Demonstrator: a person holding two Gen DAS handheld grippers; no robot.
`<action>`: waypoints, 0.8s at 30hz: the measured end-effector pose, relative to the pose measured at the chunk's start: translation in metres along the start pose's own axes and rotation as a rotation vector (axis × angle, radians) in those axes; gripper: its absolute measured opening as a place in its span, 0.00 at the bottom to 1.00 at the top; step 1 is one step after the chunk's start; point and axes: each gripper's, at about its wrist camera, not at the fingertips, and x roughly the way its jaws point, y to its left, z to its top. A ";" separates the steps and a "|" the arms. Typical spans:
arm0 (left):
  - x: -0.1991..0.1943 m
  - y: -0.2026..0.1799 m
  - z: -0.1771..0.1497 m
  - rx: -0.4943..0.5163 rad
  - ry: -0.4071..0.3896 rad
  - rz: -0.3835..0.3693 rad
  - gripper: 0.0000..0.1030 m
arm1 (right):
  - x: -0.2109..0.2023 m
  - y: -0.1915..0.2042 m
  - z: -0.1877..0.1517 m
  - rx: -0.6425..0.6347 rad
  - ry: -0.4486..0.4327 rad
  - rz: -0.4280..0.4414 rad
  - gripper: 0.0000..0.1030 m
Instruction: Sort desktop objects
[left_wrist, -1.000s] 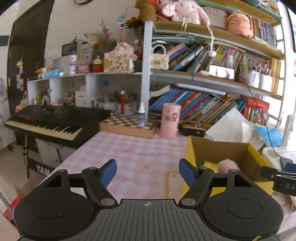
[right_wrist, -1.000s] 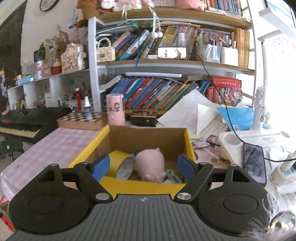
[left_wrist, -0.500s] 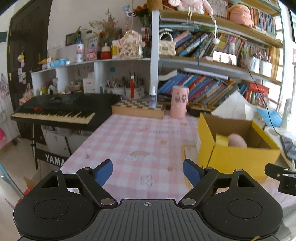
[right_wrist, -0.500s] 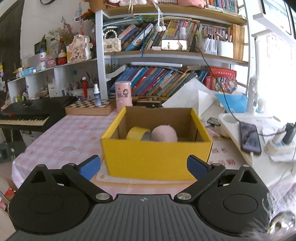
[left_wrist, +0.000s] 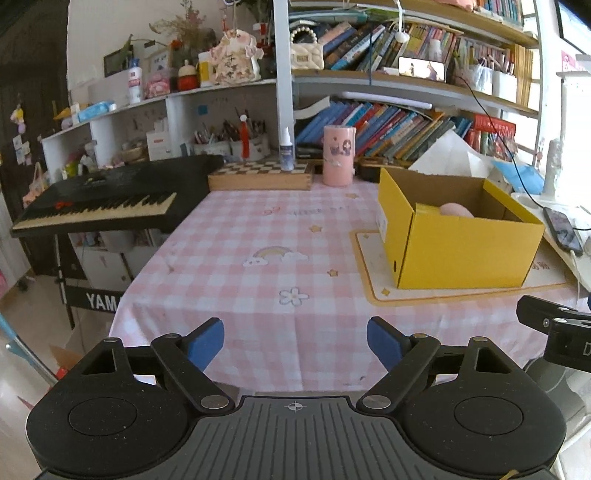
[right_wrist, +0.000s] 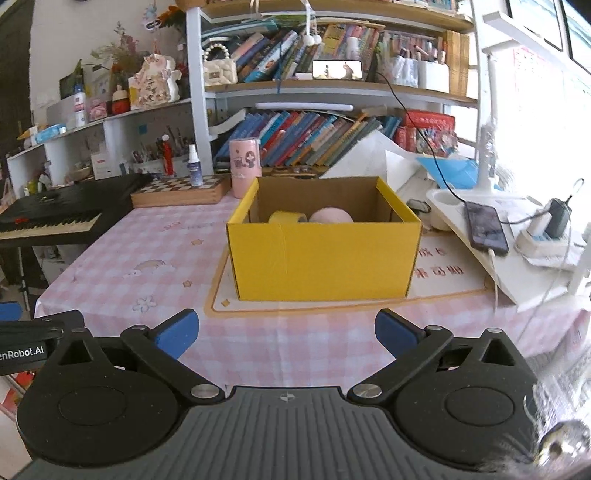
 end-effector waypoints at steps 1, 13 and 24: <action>-0.001 0.001 -0.001 0.003 0.000 0.000 0.84 | -0.001 0.000 -0.002 0.005 0.003 -0.003 1.00; -0.006 0.007 -0.012 0.015 0.034 0.007 0.85 | -0.003 0.012 -0.011 0.005 0.046 0.009 1.00; -0.006 0.007 -0.008 0.011 0.017 0.001 0.85 | 0.000 0.014 -0.008 -0.005 0.045 0.021 1.00</action>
